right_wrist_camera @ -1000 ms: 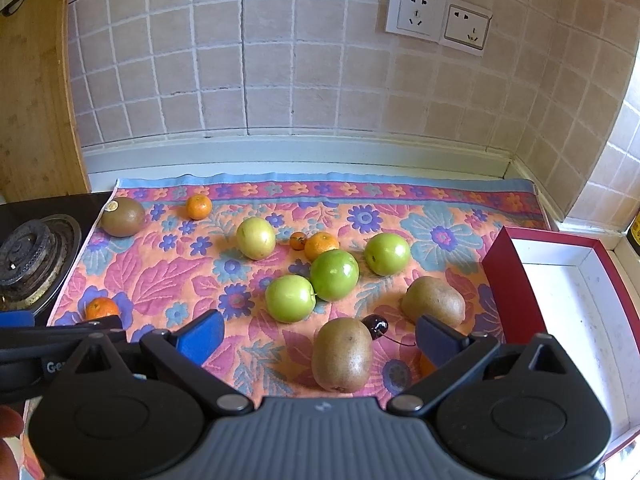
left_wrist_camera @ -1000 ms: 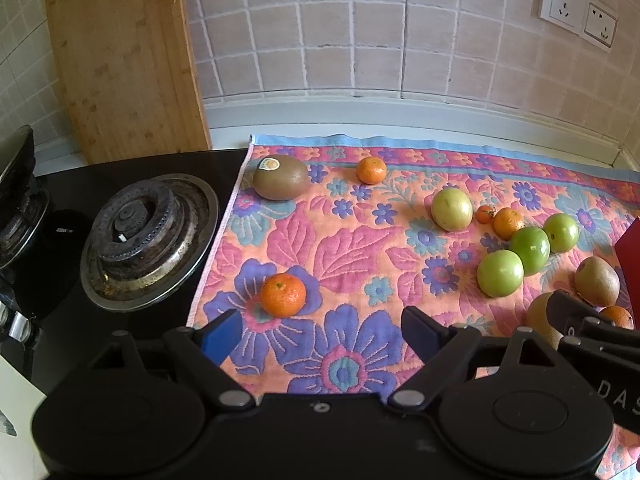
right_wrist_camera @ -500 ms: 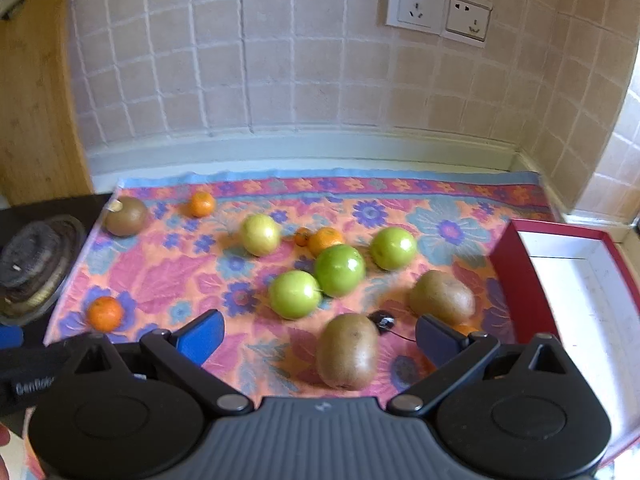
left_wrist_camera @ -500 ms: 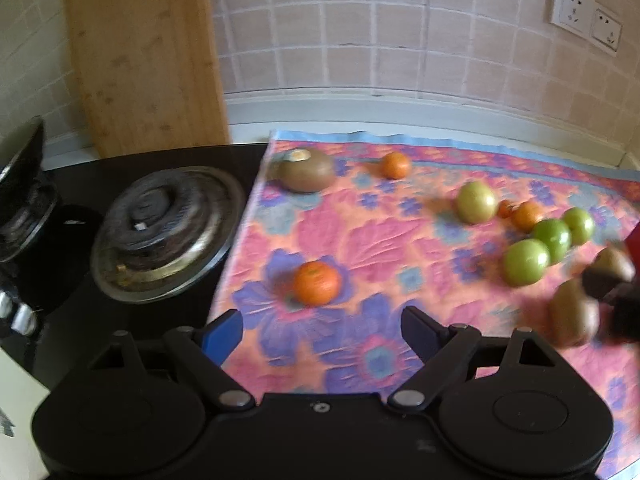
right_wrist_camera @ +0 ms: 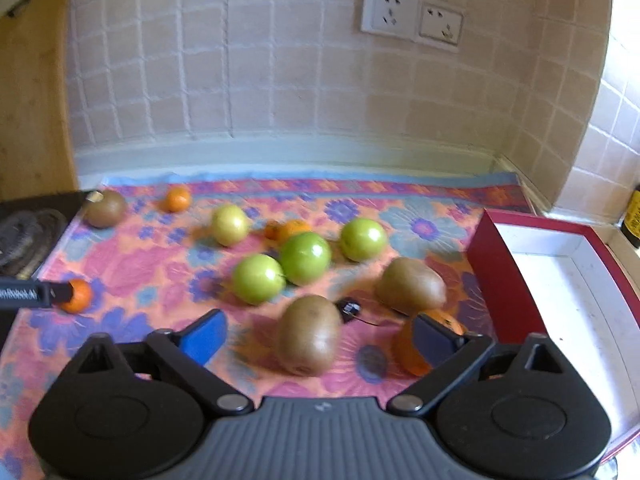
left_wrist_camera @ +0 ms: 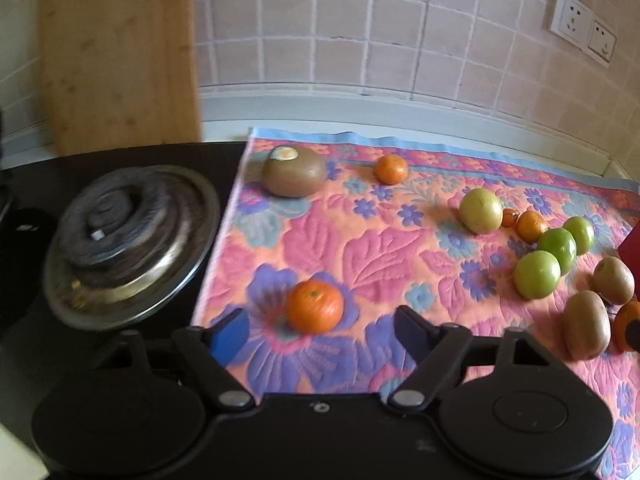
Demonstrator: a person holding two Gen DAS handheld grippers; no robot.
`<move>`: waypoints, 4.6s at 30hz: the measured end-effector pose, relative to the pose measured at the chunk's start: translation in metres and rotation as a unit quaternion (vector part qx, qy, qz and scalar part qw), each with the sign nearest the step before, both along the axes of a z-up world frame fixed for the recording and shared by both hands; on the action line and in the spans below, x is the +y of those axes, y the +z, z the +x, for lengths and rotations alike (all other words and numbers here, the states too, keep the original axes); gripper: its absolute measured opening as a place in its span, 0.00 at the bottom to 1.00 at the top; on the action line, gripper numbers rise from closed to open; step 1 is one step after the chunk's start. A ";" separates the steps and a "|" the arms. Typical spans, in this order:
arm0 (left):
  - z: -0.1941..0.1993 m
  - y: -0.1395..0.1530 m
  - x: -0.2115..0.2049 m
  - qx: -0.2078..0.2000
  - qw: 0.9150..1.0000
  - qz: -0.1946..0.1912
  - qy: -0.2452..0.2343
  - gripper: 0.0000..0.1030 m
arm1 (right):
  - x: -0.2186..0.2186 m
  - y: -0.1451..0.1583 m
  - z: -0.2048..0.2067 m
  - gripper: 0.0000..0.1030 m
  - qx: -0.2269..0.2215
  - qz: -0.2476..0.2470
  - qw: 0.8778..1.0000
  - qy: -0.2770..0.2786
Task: Organize fruits
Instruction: 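Grasp the mandarin with the left tool while the right tool grasps a kiwi, then carry both fruits into the white box and open both tools, then return both tools to the cloth and approach a pear and an orange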
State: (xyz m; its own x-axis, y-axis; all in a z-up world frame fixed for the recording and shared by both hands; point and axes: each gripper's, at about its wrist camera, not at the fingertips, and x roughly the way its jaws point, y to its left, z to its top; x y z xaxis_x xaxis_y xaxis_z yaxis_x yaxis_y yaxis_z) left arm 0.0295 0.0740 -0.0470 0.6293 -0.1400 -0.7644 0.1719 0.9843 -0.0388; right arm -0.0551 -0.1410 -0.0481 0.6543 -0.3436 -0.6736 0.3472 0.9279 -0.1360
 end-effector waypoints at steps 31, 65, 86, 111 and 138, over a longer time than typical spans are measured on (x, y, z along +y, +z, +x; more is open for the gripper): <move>0.041 -0.036 -0.002 0.034 0.999 0.006 -0.010 0.44 | -0.027 -0.057 0.062 0.53 0.065 0.080 0.993 -0.057; 0.012 0.006 -0.479 0.035 0.908 0.016 -0.418 0.45 | -0.324 -0.009 -0.070 0.53 -0.001 0.094 0.950 -0.297; 0.006 -0.041 -0.514 0.062 0.904 0.065 -0.418 0.47 | -0.332 -0.026 -0.080 0.54 0.005 0.105 0.952 -0.287; 0.040 0.095 -0.303 -0.027 0.944 -0.032 -0.327 0.66 | -0.235 0.089 -0.087 0.55 -0.108 0.056 0.963 -0.242; 0.076 0.006 -0.129 0.067 0.968 -0.051 -0.238 0.75 | -0.112 0.022 0.004 0.57 0.011 0.107 0.977 -0.182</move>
